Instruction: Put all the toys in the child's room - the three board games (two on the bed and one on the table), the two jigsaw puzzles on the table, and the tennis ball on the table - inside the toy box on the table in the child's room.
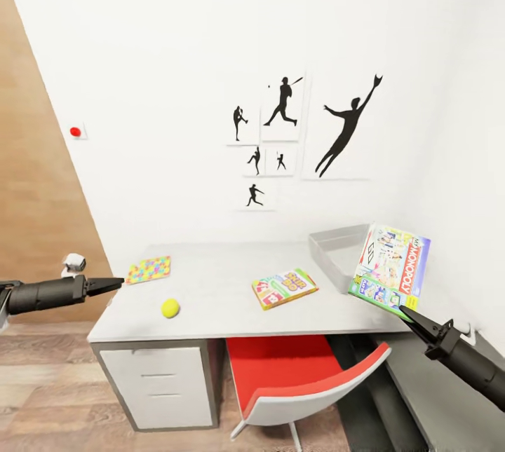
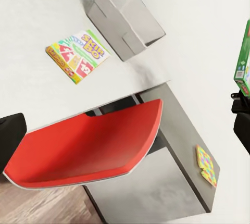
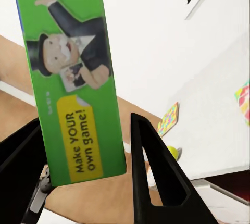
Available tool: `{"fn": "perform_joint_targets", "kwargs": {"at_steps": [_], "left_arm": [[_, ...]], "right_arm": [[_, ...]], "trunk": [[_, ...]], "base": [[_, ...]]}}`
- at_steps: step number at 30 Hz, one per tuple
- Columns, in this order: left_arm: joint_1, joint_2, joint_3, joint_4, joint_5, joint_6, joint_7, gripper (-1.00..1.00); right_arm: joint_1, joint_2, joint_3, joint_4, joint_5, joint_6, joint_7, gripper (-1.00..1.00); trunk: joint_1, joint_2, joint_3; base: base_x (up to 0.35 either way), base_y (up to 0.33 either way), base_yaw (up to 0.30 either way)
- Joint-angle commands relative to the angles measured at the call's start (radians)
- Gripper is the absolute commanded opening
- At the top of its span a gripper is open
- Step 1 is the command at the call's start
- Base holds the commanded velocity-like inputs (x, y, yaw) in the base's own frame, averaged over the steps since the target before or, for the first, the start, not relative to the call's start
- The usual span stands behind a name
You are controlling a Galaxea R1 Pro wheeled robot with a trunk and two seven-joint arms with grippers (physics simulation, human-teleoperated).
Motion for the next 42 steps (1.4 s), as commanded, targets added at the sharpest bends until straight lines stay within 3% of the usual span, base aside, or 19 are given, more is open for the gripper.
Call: {"fn": "perform_joint_targets", "kwargs": {"at_steps": [1, 16, 42], "left_arm": [[0.002, 0.0, 0.001, 0.0, -0.003, 0.011, -0.006, 1.0], [0.017, 0.0, 0.006, 0.0, -0.002, 0.009, -0.006, 1.0], [0.018, 0.0, 0.006, 0.0, -0.002, 0.006, -0.006, 1.0]], "right_arm": [[-0.001, 0.0, -0.001, 0.0, -0.004, 0.006, 0.004, -1.0], [-0.001, 0.0, -0.001, 0.001, -0.004, 0.006, 0.005, -1.0], [-0.001, 0.005, 0.001, 0.029, 0.012, -0.009, -0.003, -1.0]], "trunk": [[0.001, -0.002, -0.003], [0.001, -0.002, -0.009], [0.001, -0.002, -0.01]], "base": [[0.0, 0.0, -0.258], [0.128, 0.03, -0.246], [0.148, 0.029, -0.011]]}}
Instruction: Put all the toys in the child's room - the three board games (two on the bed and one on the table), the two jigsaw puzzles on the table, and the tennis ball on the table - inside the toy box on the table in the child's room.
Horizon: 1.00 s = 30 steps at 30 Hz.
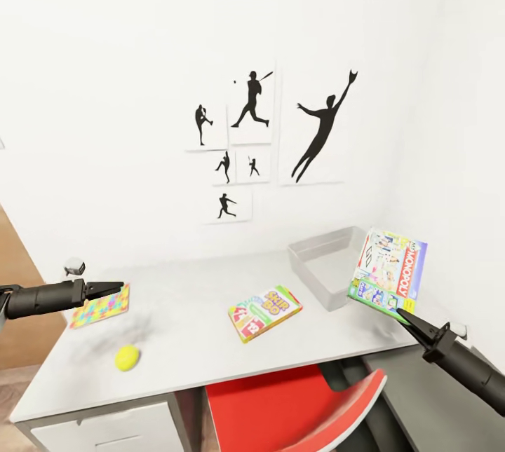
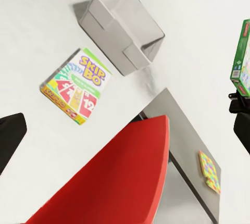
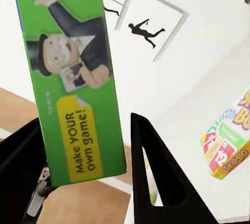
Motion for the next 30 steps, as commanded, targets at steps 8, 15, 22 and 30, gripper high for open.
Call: {"fn": "perform_joint_targets", "kwargs": {"at_steps": [8, 15, 22, 30], "left_arm": [[-0.001, 0.0, 0.001, 0.0, -0.004, 0.011, -0.006, 1.0], [-0.001, 0.0, 0.002, 0.0, -0.004, 0.011, -0.006, 1.0], [-0.001, 0.0, 0.002, 0.0, -0.004, 0.011, -0.006, 1.0], [-0.001, 0.0, 0.002, 0.0, -0.003, 0.011, -0.006, 1.0]], "right_arm": [[-0.001, -0.001, -0.001, 0.0, -0.001, 0.007, 0.004, -1.0], [-0.001, -0.001, -0.001, 0.0, -0.001, 0.009, 0.006, -1.0], [-0.001, -0.001, -0.001, 0.0, -0.001, 0.01, 0.007, -1.0], [-0.001, -0.002, -0.001, 0.0, -0.001, 0.01, 0.007, -1.0]], "trunk": [[0.001, -0.002, -0.002], [0.001, -0.002, 0.0], [0.001, -0.002, 0.005], [0.001, -0.002, 0.006]], "base": [[0.161, -0.053, 0.0], [0.068, -0.023, -0.056], [0.113, -0.008, -0.121], [0.065, 0.003, -0.017]]}}
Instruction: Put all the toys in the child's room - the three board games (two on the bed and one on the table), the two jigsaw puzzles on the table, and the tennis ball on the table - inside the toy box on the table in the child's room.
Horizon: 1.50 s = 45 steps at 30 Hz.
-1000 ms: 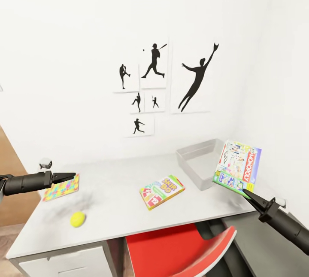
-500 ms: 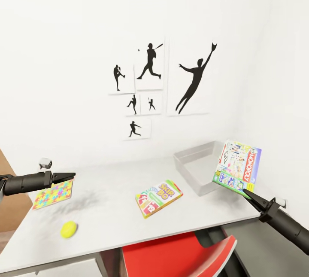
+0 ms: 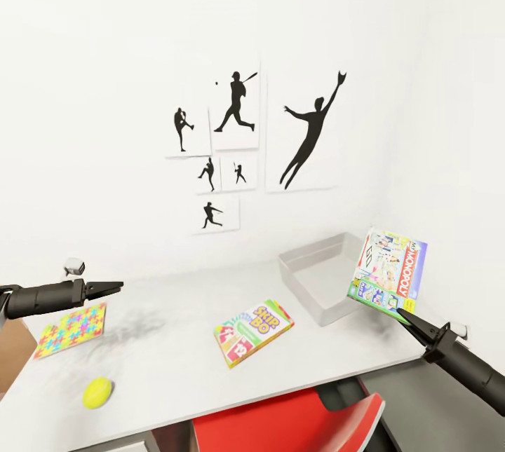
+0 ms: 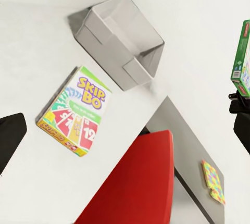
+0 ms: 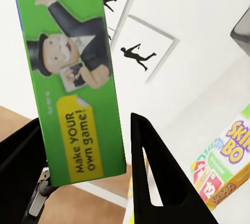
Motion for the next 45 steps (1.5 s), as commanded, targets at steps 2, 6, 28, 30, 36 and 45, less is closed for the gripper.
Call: {"fn": "perform_joint_targets", "kwargs": {"at_steps": [2, 6, 28, 30, 36, 45], "left_arm": [[-0.001, 0.0, 0.001, 0.0, -0.004, 0.011, -0.006, 1.0], [-0.001, 0.0, 0.001, 0.0, -0.004, 0.011, -0.006, 1.0], [-0.001, 0.0, 0.001, 0.0, -0.004, 0.011, -0.006, 1.0], [-0.001, 0.0, 0.001, 0.0, -0.004, 0.011, -0.006, 1.0], [0.0, 0.0, 0.001, 0.0, -0.003, 0.011, -0.006, 1.0], [0.0, 0.0, 0.001, 0.0, -0.003, 0.011, -0.006, 1.0]], "right_arm": [[-0.001, 0.0, -0.001, 0.0, 0.001, 0.004, 0.003, -1.0], [-0.001, 0.0, -0.001, 0.0, 0.001, 0.004, 0.003, -1.0], [-0.001, 0.0, -0.001, 0.0, 0.001, 0.004, 0.004, -1.0], [-0.001, 0.0, -0.001, 0.0, 0.001, 0.004, 0.004, -1.0], [-0.001, 0.0, -0.001, 0.0, 0.001, 0.004, 0.004, -1.0], [-0.001, 0.0, -0.001, 0.0, 0.001, 0.004, 0.005, -1.0]], "trunk": [[0.001, -0.002, -0.002], [0.001, -0.002, -0.002], [0.001, -0.002, -0.002], [0.001, -0.002, -0.002], [0.001, -0.002, -0.002], [0.001, -0.002, -0.002]], "base": [[0.106, 0.015, -0.003], [0.053, 0.007, -0.001], [0.063, 0.001, 0.0], [0.035, 0.0, 0.0], [0.012, 0.0, 0.0], [0.061, 0.0, 0.0]]}}
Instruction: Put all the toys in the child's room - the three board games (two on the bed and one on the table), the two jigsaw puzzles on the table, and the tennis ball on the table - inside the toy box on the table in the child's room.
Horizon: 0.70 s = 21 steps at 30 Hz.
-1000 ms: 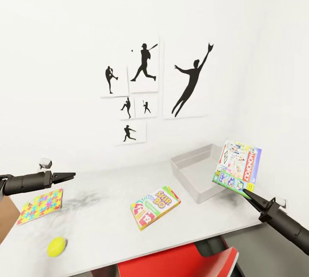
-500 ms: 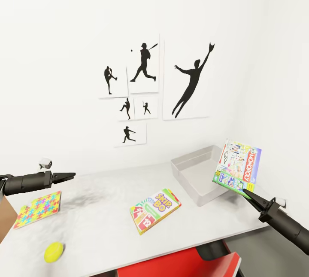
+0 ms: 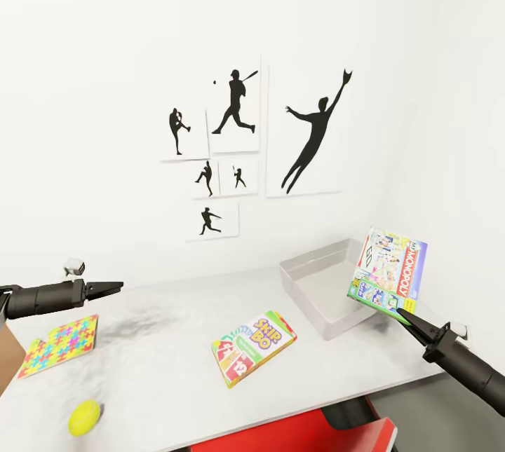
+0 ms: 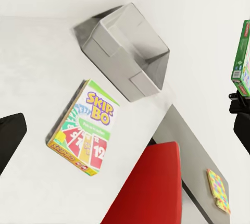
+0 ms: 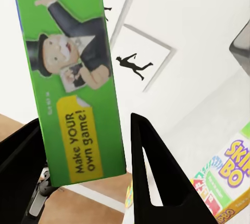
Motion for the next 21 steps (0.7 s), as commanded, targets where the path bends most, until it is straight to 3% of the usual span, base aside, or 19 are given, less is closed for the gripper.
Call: {"fn": "perform_joint_targets", "kwargs": {"at_steps": [1, 21], "left_arm": [[-0.001, 0.0, 0.001, 0.0, -0.003, 0.011, -0.006, 1.0], [-0.002, 0.0, 0.001, 0.0, -0.002, 0.011, -0.006, 1.0]], "right_arm": [[-0.001, 0.0, -0.001, 0.0, 0.0, 0.004, 0.003, -1.0], [-0.001, 0.0, -0.001, 0.0, 0.0, 0.004, 0.002, -1.0]], "trunk": [[0.001, -0.002, -0.002], [0.001, -0.002, -0.002]], "base": [[0.032, 0.0, 0.0], [0.017, 0.0, 0.0]]}}
